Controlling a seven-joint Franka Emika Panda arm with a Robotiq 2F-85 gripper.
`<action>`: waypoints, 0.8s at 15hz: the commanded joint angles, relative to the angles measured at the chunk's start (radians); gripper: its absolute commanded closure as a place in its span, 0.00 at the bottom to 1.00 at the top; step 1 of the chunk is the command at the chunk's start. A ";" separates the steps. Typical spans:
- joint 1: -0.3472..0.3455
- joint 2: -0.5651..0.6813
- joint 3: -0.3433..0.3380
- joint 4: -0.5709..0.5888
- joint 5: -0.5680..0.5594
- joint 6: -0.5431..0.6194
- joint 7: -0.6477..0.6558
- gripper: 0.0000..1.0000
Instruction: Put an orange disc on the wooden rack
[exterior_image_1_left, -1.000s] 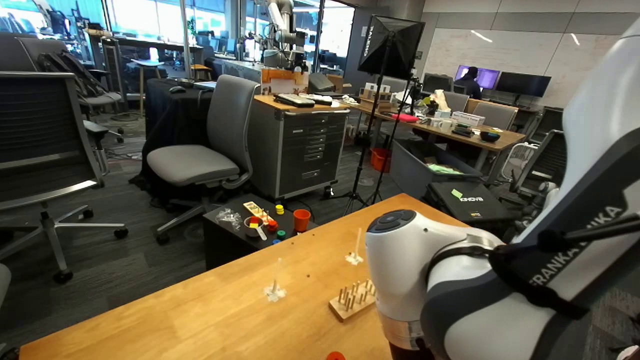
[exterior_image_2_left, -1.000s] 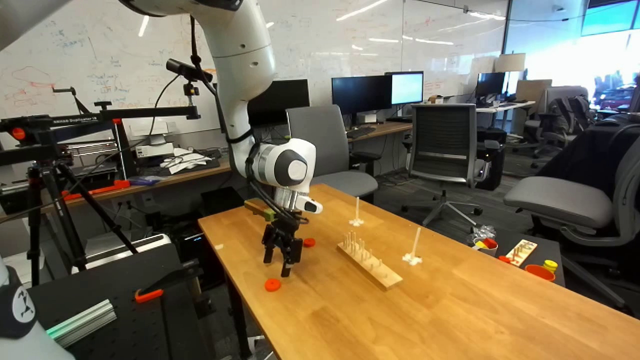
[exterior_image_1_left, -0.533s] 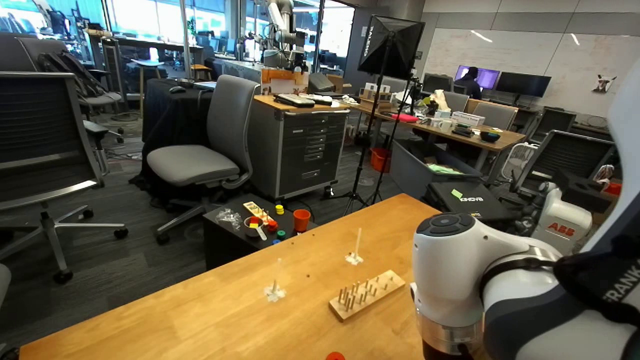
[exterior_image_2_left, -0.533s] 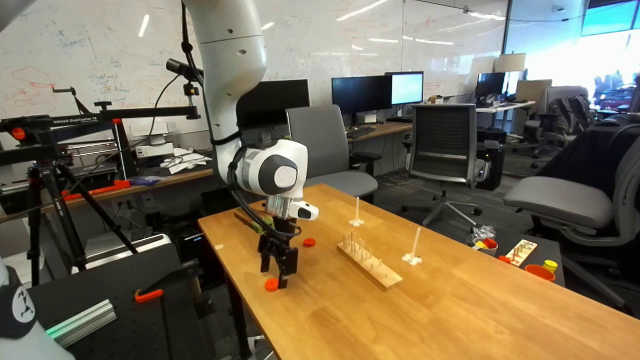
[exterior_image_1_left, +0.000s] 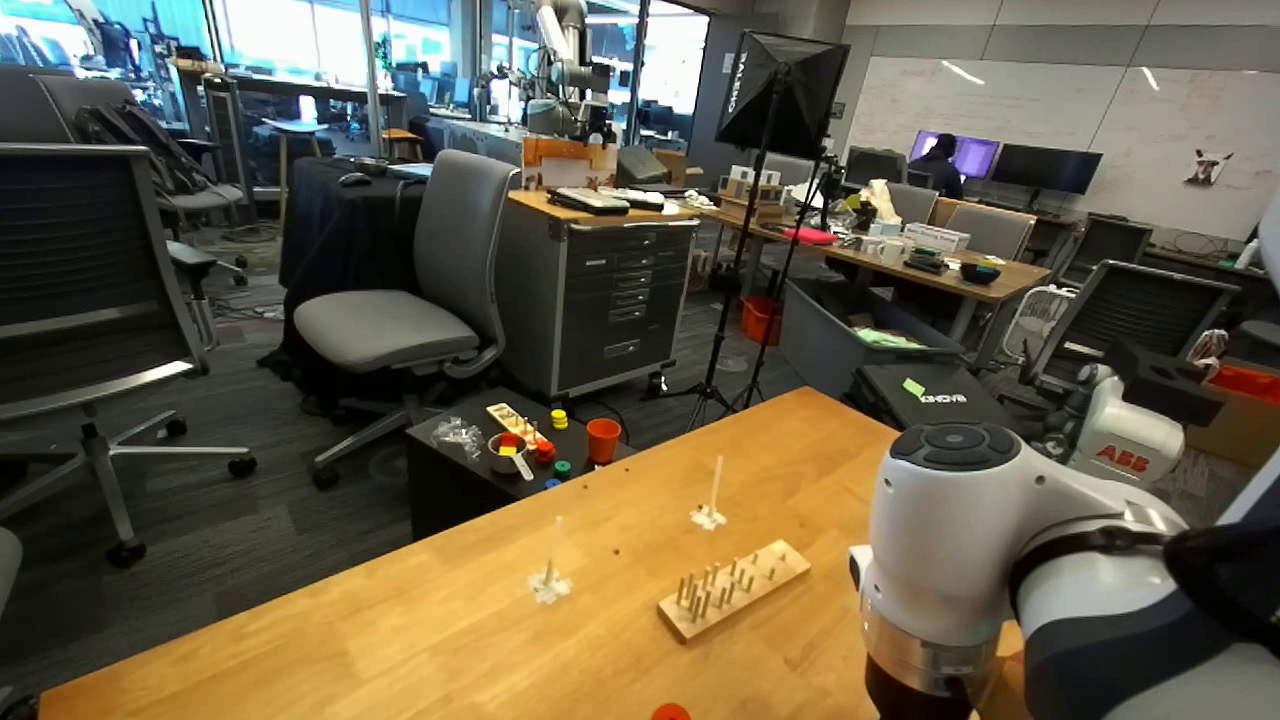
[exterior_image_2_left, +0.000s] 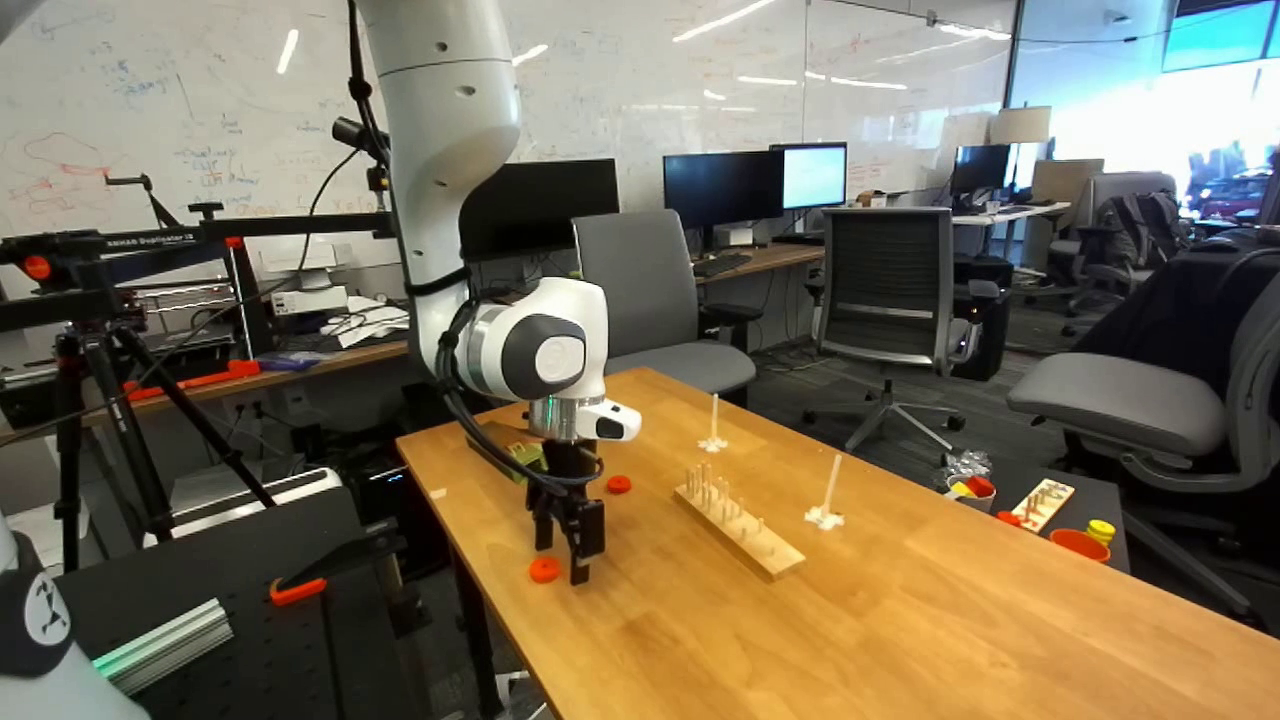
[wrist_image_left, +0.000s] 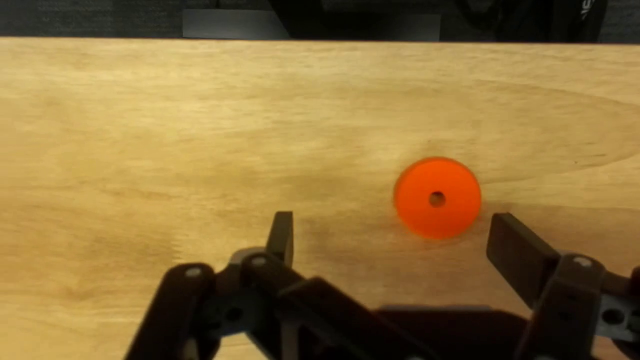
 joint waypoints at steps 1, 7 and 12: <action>0.061 -0.018 -0.056 -0.031 -0.019 0.052 0.036 0.00; 0.039 -0.018 -0.009 -0.031 0.007 0.027 0.008 0.00; 0.029 -0.018 0.013 -0.045 0.016 0.034 0.005 0.00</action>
